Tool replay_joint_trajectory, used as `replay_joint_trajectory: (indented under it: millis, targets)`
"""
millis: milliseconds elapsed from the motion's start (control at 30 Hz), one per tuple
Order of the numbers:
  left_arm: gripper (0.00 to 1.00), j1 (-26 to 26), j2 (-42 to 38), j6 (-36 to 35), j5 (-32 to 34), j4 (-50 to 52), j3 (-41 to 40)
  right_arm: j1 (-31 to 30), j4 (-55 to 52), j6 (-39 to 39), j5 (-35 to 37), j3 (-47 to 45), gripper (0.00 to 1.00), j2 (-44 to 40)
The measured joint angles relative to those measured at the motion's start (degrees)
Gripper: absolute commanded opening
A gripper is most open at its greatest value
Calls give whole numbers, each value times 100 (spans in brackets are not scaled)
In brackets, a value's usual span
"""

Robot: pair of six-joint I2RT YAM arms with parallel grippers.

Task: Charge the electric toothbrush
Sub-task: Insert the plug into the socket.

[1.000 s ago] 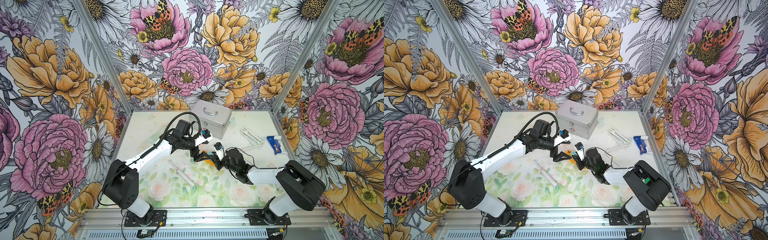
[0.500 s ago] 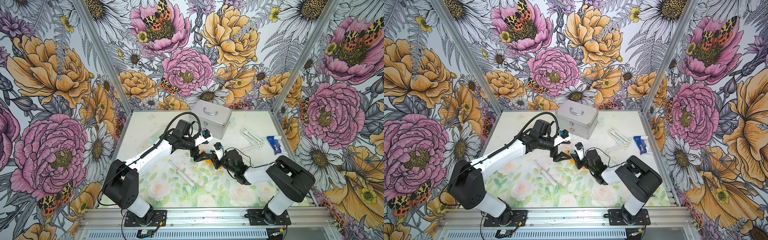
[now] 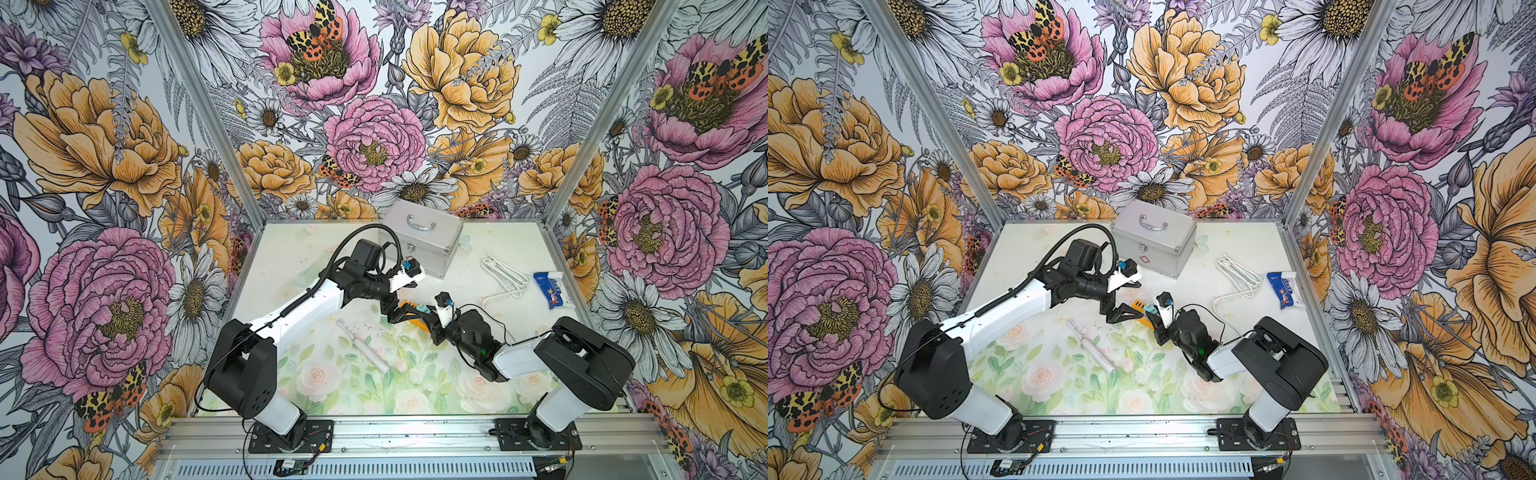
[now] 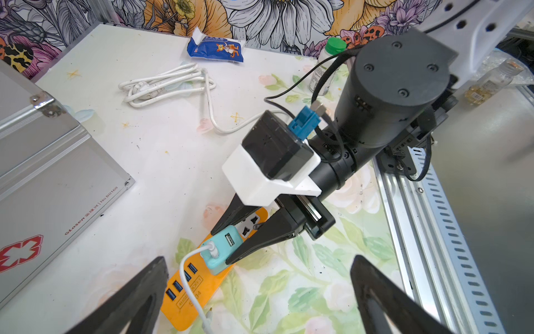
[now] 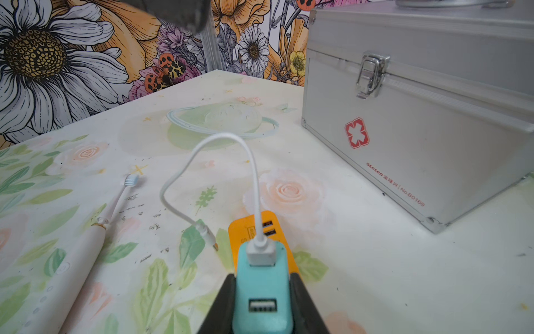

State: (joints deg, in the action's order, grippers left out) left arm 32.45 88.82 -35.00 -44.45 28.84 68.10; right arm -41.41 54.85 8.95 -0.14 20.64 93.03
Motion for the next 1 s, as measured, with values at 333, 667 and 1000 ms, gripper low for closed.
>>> replay_joint_trajectory:
  millis: [333,667,1000]
  targets:
    - [99,2,0,-2,0,0,0,-129,-297,-125,140,170,0,-9]
    - [99,2,0,-4,-11,0,0,-144,131,-125,11,295,0,389]
    - [99,7,0,-4,-17,0,2,-229,588,81,227,55,0,468]
